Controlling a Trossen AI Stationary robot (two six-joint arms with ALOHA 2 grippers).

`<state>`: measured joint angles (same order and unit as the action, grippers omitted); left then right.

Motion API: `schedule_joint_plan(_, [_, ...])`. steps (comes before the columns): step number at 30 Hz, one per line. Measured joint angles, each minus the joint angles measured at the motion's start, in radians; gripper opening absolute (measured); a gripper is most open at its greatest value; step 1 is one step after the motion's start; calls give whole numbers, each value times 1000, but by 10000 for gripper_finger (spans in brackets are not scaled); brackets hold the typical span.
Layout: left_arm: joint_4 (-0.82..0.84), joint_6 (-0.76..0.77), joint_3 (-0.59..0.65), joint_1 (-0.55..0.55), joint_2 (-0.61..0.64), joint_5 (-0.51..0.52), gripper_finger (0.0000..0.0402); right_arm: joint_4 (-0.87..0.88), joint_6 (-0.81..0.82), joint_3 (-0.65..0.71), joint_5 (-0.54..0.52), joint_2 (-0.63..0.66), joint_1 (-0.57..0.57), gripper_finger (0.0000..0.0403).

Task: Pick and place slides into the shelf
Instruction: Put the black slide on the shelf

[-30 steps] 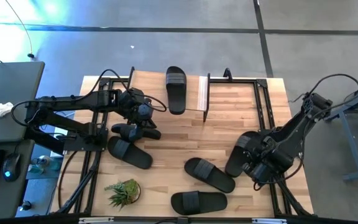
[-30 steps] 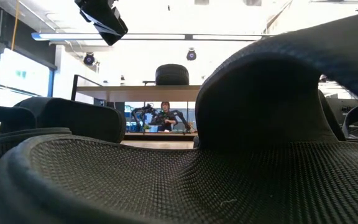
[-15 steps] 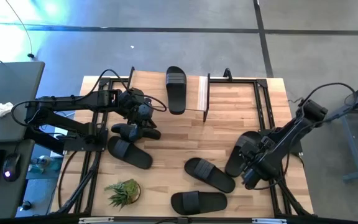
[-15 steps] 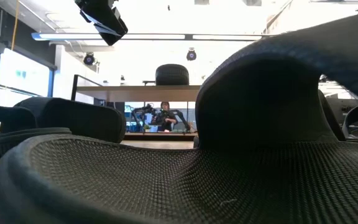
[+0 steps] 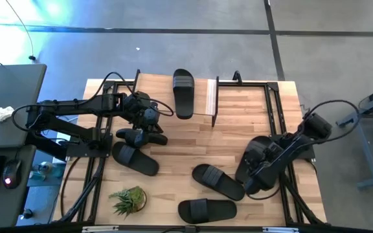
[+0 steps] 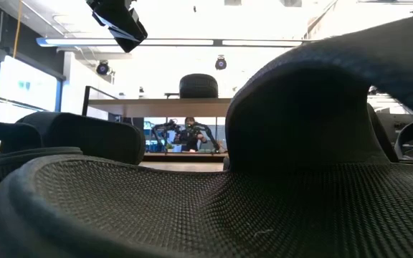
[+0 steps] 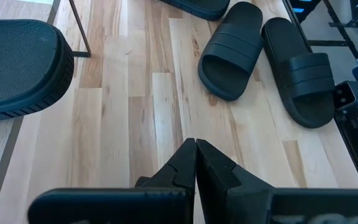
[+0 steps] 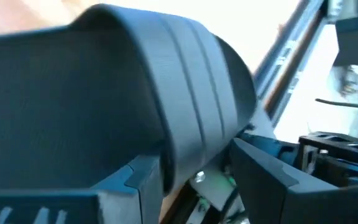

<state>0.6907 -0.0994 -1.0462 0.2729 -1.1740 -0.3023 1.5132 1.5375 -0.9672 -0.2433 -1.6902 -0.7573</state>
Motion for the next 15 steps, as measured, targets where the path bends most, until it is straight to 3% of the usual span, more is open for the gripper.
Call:
schedule_joint_plan(10, [0, 0, 0, 0, 0, 0, 1, 49, 57, 0, -58, -60, 58, 160])
schedule_joint_plan(15, [1, 0, 0, 0, 0, 0, 1, 58, 114, 0, -59, -63, 64, 111])
